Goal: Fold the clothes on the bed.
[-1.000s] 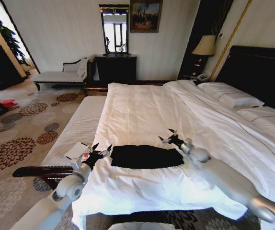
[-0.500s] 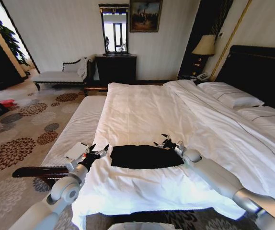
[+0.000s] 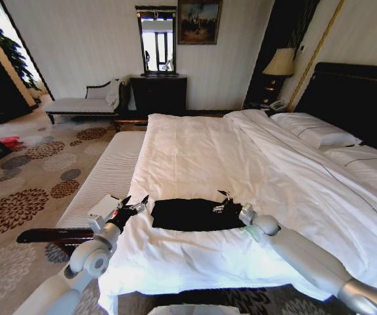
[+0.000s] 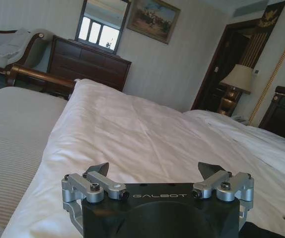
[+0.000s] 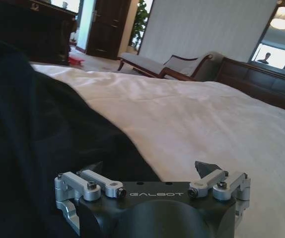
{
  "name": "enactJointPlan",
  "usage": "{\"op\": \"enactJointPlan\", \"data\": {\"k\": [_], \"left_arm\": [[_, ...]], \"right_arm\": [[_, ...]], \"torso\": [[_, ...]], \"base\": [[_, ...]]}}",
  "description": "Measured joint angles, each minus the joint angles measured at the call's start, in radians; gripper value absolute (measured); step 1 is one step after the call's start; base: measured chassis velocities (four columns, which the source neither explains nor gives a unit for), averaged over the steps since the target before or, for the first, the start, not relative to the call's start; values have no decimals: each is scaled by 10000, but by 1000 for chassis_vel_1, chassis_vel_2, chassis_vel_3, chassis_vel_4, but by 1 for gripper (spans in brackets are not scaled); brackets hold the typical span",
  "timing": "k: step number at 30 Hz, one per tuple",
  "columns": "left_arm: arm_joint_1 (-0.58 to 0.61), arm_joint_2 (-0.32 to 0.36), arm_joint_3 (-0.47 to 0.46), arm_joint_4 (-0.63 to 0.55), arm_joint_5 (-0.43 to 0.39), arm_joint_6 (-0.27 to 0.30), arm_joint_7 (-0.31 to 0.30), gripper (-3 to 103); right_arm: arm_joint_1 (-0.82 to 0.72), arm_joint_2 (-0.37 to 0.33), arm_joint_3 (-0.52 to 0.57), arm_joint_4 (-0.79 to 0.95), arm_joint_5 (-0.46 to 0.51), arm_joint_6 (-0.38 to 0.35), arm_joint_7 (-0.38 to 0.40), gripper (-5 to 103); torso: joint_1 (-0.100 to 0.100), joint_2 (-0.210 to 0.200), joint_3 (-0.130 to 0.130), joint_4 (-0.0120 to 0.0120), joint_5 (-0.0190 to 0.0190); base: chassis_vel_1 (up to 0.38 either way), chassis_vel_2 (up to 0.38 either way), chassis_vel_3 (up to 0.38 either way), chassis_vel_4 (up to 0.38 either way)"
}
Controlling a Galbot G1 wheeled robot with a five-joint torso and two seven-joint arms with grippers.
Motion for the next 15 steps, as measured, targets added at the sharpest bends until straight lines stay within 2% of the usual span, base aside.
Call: {"op": "enactJointPlan", "data": {"k": [8, 15], "left_arm": [[33, -75, -119, -19, -170, 60, -30, 100], [-36, -56, 13, -46, -160, 113, -76, 100]], "right_arm": [[-1156, -575, 474, 962, -406, 51, -7, 100], [-2260, -1131, 1508, 2184, -535, 30, -28, 100]], "torso": [[1, 0, 0, -3, 0], [0, 0, 0, -4, -1]], "base": [[0, 0, 0, 0], [0, 0, 0, 0]]}}
